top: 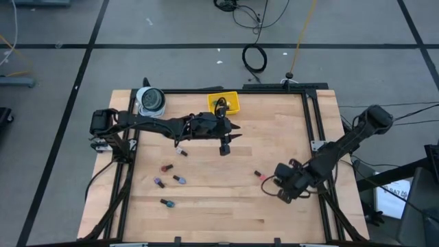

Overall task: Pick & Place Nail Polish
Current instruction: Put the dark green nail polish bottle into the yellow bin

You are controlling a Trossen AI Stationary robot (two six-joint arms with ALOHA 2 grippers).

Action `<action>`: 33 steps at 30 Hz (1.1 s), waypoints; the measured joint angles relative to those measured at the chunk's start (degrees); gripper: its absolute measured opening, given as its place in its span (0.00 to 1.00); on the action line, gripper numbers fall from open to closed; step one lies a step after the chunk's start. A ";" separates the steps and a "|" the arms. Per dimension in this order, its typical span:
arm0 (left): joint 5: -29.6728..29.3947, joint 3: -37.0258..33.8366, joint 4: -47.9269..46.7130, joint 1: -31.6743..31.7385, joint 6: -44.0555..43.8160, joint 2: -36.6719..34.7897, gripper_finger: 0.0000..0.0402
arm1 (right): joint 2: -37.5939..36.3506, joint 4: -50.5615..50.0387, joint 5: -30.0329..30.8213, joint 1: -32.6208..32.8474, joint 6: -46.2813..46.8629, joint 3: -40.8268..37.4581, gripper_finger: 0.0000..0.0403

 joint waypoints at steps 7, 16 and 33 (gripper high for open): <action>0.00 0.00 -0.99 0.11 0.00 0.01 0.32 | -6.67 -9.52 25.90 -0.02 -1.61 -0.70 0.13; -1.35 0.00 -0.95 0.38 0.50 0.02 0.32 | -12.54 -0.74 53.45 -6.70 -8.55 -10.72 0.13; -1.57 0.00 -1.06 2.67 -1.51 0.02 0.32 | -17.33 92.80 12.84 -21.15 -56.79 -38.36 0.13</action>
